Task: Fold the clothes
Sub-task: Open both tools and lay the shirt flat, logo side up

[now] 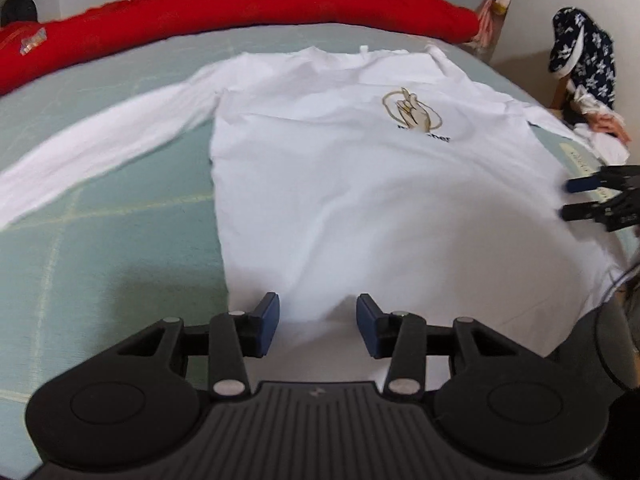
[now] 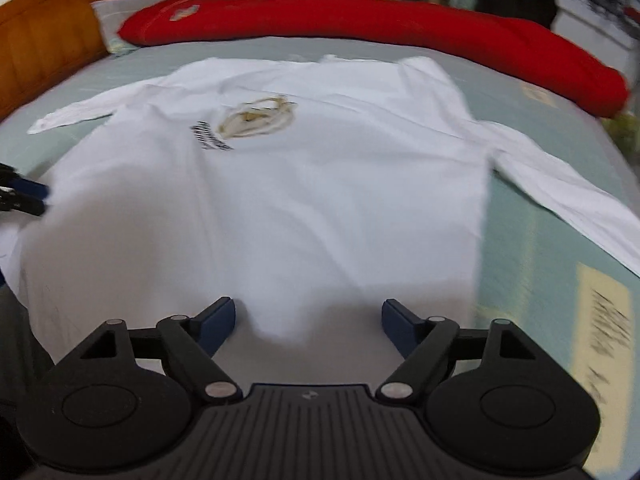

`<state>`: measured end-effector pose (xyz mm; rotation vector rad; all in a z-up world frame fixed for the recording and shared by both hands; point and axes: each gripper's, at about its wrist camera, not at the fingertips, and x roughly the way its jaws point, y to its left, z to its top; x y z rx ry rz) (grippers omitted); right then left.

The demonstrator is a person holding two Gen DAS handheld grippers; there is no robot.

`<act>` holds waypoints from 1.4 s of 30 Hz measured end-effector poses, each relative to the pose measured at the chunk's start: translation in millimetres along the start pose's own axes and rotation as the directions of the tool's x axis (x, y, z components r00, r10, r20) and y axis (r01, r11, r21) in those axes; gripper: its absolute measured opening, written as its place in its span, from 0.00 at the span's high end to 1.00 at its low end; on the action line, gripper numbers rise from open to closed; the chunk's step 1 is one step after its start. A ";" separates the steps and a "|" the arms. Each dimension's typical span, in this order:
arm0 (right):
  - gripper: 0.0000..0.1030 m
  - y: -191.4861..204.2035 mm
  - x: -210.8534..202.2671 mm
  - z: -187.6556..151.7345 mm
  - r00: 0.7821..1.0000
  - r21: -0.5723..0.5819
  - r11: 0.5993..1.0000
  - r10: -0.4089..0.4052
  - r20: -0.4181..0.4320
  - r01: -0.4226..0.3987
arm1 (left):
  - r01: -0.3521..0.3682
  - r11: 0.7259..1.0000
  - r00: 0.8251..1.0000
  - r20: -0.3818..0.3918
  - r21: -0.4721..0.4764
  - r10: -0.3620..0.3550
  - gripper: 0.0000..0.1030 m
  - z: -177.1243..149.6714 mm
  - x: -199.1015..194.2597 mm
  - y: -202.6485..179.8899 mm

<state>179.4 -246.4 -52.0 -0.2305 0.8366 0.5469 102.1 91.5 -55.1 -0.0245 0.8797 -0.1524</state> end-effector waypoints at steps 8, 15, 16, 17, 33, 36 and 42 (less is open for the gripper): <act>0.14 66.5 7.2 9.2 0.987 -0.032 0.994 0.105 0.123 -0.102 | 0.018 0.996 0.999 0.048 0.085 -0.022 0.53 7.5 24.7 -42.4; 0.00 67.8 12.6 -33.8 0.986 0.022 0.996 0.085 0.145 -0.090 | -0.037 0.993 0.998 0.046 0.110 0.032 0.47 -37.7 -3.7 -33.4; 0.00 67.0 11.4 -35.4 0.985 0.029 0.996 0.084 0.149 -0.089 | -0.050 0.991 0.998 0.045 0.124 0.045 0.47 -36.8 -7.4 -36.7; 0.00 67.5 11.4 -35.7 0.986 0.031 0.996 0.080 0.149 -0.086 | -0.066 0.986 0.997 0.058 0.152 0.058 0.48 -34.2 -10.9 -43.7; 0.00 75.8 12.3 -39.3 0.988 0.056 0.998 0.022 0.153 -0.031 | -0.083 0.995 0.995 0.055 0.056 0.080 0.39 -43.8 -29.6 -32.3; 0.00 76.5 12.4 -39.7 0.988 0.062 0.998 0.017 0.156 -0.027 | -0.072 0.997 0.991 0.114 0.033 0.068 0.39 -20.0 -24.2 -28.5; 0.00 75.9 12.4 -39.8 0.987 0.063 0.998 0.016 0.157 -0.026 | -0.026 0.998 0.997 0.065 -0.053 0.029 0.39 -8.0 16.9 -23.2</act>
